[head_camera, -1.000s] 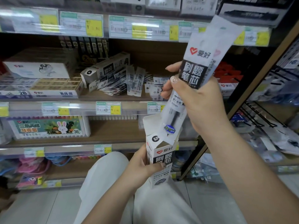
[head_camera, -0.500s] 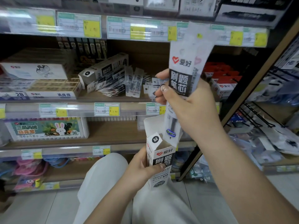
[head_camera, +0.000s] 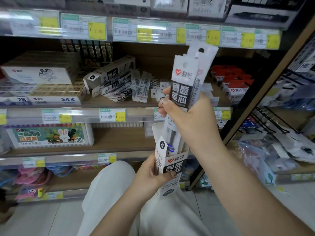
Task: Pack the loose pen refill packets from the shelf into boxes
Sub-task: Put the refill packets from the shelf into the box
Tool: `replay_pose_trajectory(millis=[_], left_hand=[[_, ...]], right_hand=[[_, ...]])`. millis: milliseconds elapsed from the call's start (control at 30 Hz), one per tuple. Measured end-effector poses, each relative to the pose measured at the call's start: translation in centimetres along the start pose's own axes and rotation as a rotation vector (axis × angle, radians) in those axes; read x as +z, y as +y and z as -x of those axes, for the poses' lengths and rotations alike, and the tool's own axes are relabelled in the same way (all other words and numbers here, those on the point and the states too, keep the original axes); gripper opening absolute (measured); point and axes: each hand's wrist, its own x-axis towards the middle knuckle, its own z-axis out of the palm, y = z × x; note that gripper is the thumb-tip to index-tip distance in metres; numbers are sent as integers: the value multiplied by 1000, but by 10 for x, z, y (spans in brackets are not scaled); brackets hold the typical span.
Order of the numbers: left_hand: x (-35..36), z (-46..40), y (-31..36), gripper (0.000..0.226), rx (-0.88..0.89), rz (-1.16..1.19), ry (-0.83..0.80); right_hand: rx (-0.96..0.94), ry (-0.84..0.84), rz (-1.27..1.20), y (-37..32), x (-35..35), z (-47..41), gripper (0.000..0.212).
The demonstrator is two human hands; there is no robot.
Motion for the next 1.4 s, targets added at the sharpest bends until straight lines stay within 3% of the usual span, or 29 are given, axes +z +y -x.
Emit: replay_pose_trajectory(millis=[300,467,600,767,900,1100,1233,1400], left_hand=[[5,-2,2,43,15,-20,8],[3,-1,3,41,20,-23,23],[1,-1,2,41,27,-29,35],[-4,-1,-1,41,23,-5,52],[-4,-3,-2,42,18,-7,48],[-2,-6,-1,43,17,-26,36],[-6,-7,-1,44,18,-43,35],[-10,-13,4,47,30,-34,52]], right_hand=[[12,-1,-26,-4,2,0,22],[77,-57,89,7,4,-4,21],[103,-73,247,24,5,1,8],[144,-98,447,44,0,7,29],[308,-165,335,46,-9,8,43],[155,-168,316,37,-11,6,33],[-32,-78,345,38,-14,5,11],[-21,-50,475,45,-18,3,10]])
